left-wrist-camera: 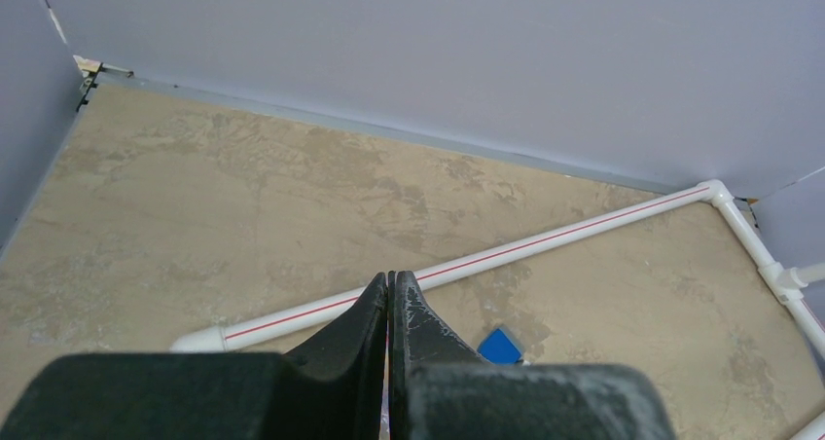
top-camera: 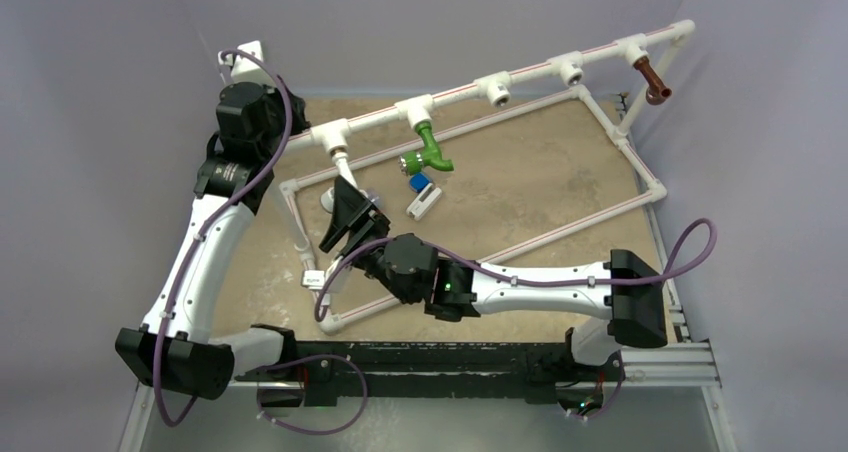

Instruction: Install the water faucets

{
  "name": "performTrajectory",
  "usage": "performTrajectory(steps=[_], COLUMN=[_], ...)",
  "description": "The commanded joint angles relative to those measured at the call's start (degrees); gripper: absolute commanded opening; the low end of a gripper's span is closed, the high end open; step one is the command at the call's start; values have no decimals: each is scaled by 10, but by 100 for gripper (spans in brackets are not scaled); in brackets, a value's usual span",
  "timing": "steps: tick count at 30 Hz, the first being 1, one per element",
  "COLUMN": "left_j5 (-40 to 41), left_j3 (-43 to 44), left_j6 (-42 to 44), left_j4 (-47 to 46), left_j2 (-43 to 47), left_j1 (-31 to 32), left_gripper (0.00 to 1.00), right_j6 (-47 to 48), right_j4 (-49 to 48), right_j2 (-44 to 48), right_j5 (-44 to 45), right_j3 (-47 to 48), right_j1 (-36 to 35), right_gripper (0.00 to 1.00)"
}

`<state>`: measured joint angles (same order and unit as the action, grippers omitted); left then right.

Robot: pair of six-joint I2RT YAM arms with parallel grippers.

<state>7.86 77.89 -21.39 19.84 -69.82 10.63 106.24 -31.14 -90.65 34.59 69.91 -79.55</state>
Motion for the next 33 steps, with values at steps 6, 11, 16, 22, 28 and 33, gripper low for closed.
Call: performTrajectory(steps=[6,11,16,22,28,33], left_j5=[-24,-28,-38,-47,-54,-56], left_j3=[-47,-51,-52,-52,-54,-55], left_j6=[9,8,7,6,3,3], left_j4=[91,90,88,87,87,86], left_j2=[-6,-6,-6,-7,-6,-6], left_j1=[-8,-11,-18,-24,-32,-36], left_gripper=[0,0,0,0,0,0], right_j6=[-1,-21,-155,-386,-720,-941], right_j4=[-55,-128,-195,-266,-329,-412], right_j2=[-12,-28,-41,-52,-57,-57], right_j5=[11,37,51,66,98,123], right_j3=[29,31,52,59,50,22], right_j1=[0,0,0,-3,-4,-4], right_gripper=[25,0,0,0,0,0])
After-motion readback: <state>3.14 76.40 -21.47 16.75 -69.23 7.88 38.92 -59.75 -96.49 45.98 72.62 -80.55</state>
